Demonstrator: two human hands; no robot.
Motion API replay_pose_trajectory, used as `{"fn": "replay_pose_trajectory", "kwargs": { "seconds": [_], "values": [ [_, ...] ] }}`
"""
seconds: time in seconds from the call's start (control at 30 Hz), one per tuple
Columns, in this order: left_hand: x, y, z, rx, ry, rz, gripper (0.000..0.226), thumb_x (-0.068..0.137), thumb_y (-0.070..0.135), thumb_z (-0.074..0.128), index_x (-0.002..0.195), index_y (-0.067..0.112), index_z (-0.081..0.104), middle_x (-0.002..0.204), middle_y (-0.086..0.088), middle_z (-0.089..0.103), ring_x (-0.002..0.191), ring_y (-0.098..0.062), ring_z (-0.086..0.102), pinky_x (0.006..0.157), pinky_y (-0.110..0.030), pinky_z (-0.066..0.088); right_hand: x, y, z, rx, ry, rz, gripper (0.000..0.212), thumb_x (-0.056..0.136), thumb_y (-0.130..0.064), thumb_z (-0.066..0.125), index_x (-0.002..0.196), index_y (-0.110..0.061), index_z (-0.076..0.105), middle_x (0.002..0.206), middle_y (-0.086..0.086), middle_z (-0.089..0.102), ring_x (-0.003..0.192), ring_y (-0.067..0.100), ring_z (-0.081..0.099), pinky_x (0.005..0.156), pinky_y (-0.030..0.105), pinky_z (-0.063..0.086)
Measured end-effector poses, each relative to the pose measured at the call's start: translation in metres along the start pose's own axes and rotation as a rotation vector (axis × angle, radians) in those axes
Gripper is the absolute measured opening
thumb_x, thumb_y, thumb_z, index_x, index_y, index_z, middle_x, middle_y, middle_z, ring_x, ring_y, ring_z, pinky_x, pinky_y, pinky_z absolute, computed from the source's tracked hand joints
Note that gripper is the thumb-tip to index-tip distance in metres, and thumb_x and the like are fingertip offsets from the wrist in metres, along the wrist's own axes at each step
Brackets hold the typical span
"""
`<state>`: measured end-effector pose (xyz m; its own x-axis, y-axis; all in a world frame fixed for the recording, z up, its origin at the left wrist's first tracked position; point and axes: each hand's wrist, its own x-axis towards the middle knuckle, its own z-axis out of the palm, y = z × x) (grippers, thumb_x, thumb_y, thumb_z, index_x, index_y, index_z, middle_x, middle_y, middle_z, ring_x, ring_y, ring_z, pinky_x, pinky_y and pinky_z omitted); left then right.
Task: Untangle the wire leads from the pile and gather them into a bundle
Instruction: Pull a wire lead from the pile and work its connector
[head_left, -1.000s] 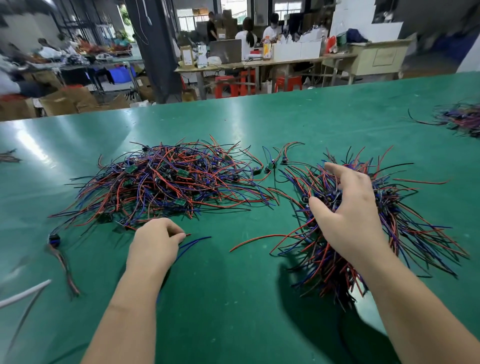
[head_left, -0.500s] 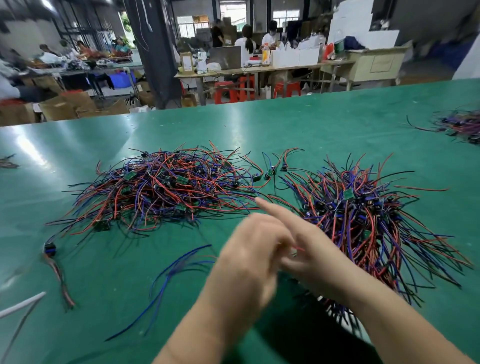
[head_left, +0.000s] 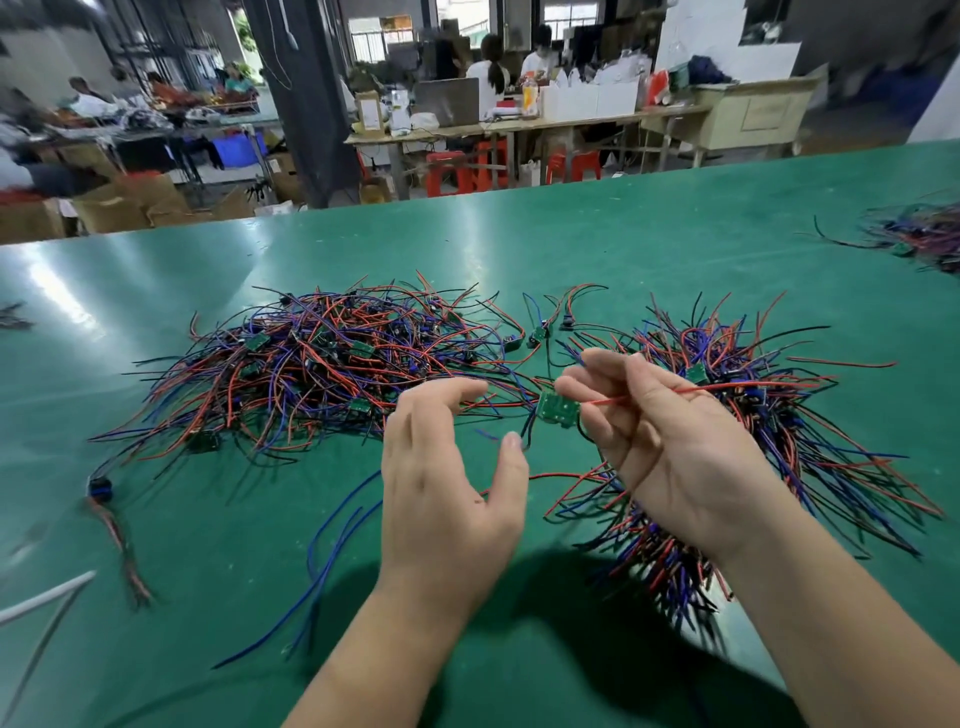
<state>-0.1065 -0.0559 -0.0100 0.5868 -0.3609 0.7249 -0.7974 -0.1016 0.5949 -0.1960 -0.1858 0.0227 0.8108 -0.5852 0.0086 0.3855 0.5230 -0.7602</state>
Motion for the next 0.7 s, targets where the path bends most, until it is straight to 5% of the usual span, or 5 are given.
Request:
{"fn": "replay_pose_trajectory", "kwargs": {
  "seconds": [0.17,0.3,0.47,0.57,0.7],
  "values": [
    [-0.003,0.002,0.002,-0.073,-0.191,-0.112,0.034,0.083,0.036,0.063,0.114,0.023,0.060,0.106,0.016,0.063,0.104,0.000,0.057,0.095,-0.024,0.043,0.000,-0.001,0.002,0.095,0.004,0.027,0.030,0.076,-0.025,0.052,0.072,-0.011,0.078,0.083,0.007,0.075,0.079,0.011,0.072,0.054,0.014,0.054],
    [-0.003,0.006,0.001,-0.225,-0.229,-0.145,0.010,0.087,0.030,0.062,0.095,0.028,0.067,0.080,0.016,0.070,0.080,0.000,0.065,0.073,-0.018,0.051,0.002,0.001,0.000,0.116,-0.006,0.030,0.030,0.077,-0.024,0.052,0.076,-0.009,0.077,0.086,0.008,0.074,0.081,0.011,0.072,0.054,0.014,0.054],
    [-0.001,0.013,0.000,-0.540,-0.244,-0.337,0.011,0.087,0.024,0.059,0.086,0.022,0.070,0.065,0.001,0.069,0.055,-0.010,0.062,0.057,-0.019,0.050,0.003,0.003,-0.005,-0.071,0.020,-0.003,0.027,0.076,-0.029,0.056,0.093,-0.009,0.066,0.081,0.004,0.072,0.063,0.007,0.066,0.053,0.016,0.051],
    [0.001,0.013,-0.001,-0.621,-0.219,-0.396,0.011,0.091,0.018,0.060,0.086,0.016,0.069,0.061,0.000,0.068,0.048,-0.010,0.058,0.053,-0.018,0.047,0.001,0.005,-0.007,-0.346,0.085,-0.059,0.020,0.071,-0.034,0.064,0.070,-0.013,0.064,0.061,0.000,0.057,0.047,0.010,0.048,0.040,0.016,0.035],
    [0.002,0.012,-0.001,-0.667,-0.176,-0.482,0.013,0.091,0.013,0.057,0.085,0.011,0.068,0.059,-0.001,0.067,0.044,-0.009,0.055,0.048,-0.018,0.048,-0.004,0.003,-0.007,-0.480,0.083,-0.015,0.045,0.072,-0.049,0.062,0.045,-0.016,0.047,0.042,0.004,0.038,0.031,0.016,0.034,0.037,0.018,0.025]
  ]
}}
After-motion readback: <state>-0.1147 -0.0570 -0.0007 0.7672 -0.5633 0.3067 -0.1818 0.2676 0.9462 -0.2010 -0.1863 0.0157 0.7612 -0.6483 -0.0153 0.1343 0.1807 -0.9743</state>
